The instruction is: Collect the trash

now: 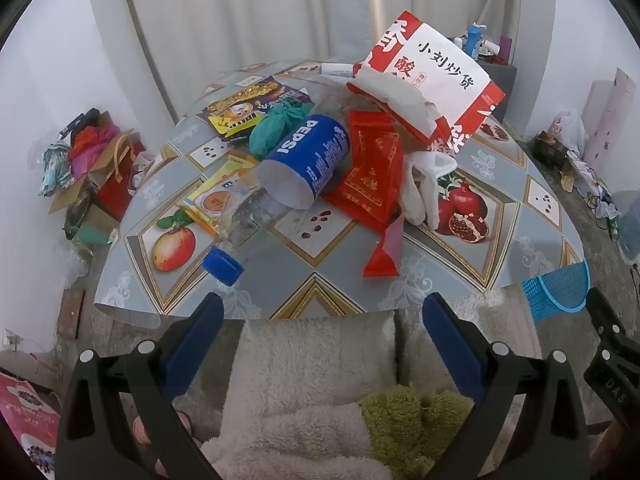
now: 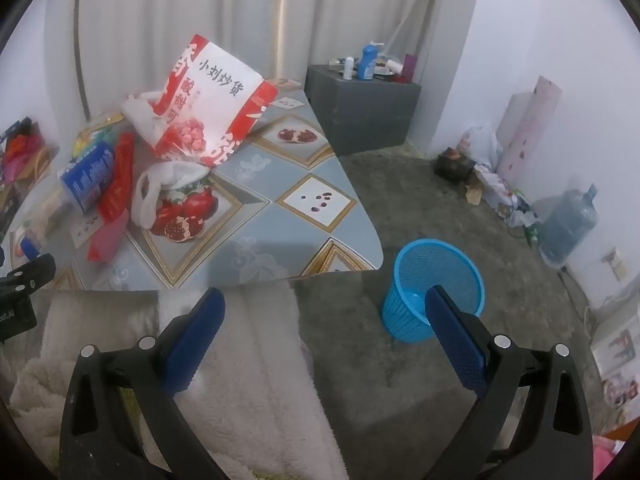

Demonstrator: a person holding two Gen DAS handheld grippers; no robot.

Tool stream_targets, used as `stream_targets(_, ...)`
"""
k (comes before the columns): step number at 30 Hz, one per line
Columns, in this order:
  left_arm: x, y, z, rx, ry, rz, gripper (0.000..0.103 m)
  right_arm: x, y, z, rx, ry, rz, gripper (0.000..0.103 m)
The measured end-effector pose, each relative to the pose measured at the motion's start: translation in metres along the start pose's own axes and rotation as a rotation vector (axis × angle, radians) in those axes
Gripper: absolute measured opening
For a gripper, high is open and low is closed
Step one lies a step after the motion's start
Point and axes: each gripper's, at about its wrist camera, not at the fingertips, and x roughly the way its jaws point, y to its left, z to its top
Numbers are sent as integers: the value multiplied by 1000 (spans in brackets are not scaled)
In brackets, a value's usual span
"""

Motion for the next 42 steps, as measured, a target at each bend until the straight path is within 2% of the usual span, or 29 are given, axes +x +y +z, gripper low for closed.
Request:
stream_targets(31,0,1,-1,-1,0,-1,97,1,-1,-2,7,2,7,95)
stream_targets(32,1,10,-6,-1,1,-1,97,1,-1,-2,7,1,7,95)
stream_targets(42,6,12,-6,-6,2,-16,97,2,0,-1,17,-6,13,95)
